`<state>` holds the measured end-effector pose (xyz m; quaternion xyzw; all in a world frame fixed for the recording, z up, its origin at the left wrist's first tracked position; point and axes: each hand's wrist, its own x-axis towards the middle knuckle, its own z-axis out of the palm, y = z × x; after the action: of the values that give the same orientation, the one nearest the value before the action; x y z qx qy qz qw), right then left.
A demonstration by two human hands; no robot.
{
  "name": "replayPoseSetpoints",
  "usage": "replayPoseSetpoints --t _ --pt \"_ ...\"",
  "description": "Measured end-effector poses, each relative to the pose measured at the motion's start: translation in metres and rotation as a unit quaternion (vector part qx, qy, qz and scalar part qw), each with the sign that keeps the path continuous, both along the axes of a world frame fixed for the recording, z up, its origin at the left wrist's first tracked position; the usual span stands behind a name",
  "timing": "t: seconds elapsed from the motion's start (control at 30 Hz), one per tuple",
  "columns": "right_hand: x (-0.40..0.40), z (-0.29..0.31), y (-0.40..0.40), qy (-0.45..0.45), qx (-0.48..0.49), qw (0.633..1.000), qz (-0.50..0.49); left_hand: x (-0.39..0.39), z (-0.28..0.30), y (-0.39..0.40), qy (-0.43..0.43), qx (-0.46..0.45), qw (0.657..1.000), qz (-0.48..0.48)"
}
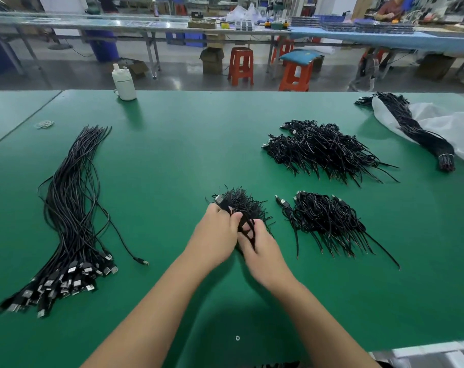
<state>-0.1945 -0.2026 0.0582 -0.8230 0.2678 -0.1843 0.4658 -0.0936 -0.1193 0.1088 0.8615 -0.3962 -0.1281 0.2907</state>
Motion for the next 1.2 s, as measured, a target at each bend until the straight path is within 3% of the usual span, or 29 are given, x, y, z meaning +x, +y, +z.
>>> replayPoseSetpoints --t 0.2,0.33,0.47,0.67,0.9,1.0,1.1,1.2 --pt "-0.006 0.005 0.003 0.097 -0.118 0.987 0.048 0.008 -0.002 0.006 0.047 -0.04 0.996 -0.067" --pt "-0.007 0.008 0.002 0.123 -0.14 0.979 0.078 0.017 -0.005 0.008 0.007 -0.021 0.997 -0.073" --pt "-0.001 0.007 0.003 0.126 -0.108 0.98 0.106 0.02 -0.008 0.007 -0.035 0.001 0.997 -0.072" --pt "-0.002 0.004 0.002 0.125 -0.096 0.978 0.14 0.029 -0.004 0.008 0.127 -0.017 0.987 -0.093" --pt "0.003 -0.002 0.004 0.096 -0.004 0.989 0.11 0.032 -0.006 0.006 0.055 0.046 0.992 -0.103" --pt "0.005 -0.003 0.006 0.072 0.04 0.992 0.097 0.031 -0.004 0.003 0.056 0.04 0.993 -0.099" --pt "0.004 0.0 0.008 0.031 0.046 0.987 0.15 0.032 -0.003 0.0 0.055 0.046 0.991 -0.11" --pt "0.002 0.0 0.005 0.025 0.07 0.988 0.134 0.034 -0.002 -0.001 0.096 0.027 0.988 -0.119"
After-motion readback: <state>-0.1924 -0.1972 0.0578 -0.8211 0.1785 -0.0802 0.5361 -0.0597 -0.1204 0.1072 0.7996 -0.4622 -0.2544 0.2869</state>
